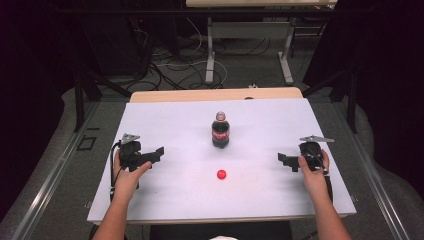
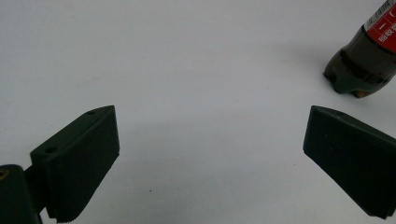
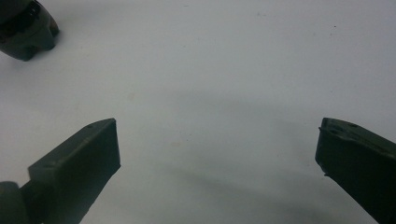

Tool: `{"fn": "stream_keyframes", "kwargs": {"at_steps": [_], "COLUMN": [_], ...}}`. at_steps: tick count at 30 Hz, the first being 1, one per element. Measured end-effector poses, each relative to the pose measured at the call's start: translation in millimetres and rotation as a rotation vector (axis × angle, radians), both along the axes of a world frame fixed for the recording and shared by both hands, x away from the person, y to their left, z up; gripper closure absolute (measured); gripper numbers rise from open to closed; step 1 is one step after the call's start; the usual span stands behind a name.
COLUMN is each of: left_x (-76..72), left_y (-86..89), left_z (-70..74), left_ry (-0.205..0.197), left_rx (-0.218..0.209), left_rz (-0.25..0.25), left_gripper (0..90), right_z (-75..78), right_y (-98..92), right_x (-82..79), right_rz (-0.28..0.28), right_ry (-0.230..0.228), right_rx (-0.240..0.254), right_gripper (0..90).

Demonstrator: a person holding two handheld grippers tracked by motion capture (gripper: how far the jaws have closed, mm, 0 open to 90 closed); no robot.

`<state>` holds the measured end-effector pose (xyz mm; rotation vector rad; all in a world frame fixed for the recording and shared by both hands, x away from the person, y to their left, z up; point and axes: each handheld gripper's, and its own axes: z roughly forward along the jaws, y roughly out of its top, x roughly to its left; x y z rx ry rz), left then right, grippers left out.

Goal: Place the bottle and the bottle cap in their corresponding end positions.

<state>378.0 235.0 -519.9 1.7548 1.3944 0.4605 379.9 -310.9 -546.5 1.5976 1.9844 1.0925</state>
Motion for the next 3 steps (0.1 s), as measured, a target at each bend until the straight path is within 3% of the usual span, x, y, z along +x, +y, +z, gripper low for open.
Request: {"fn": "stream_keyframes", "kwargs": {"at_steps": [3], "left_x": [0.4], "left_y": [0.2], "left_z": [-0.6], "left_ry": [0.004], "left_rx": [0.004], "left_rz": [0.0], "left_gripper": [3.7], "right_z": [-0.3], "right_y": [1.5], "right_x": [0.3], "right_rz": [0.005], "right_ry": [-0.002], "right_rx": [-0.004], "right_gripper": [0.0]}}
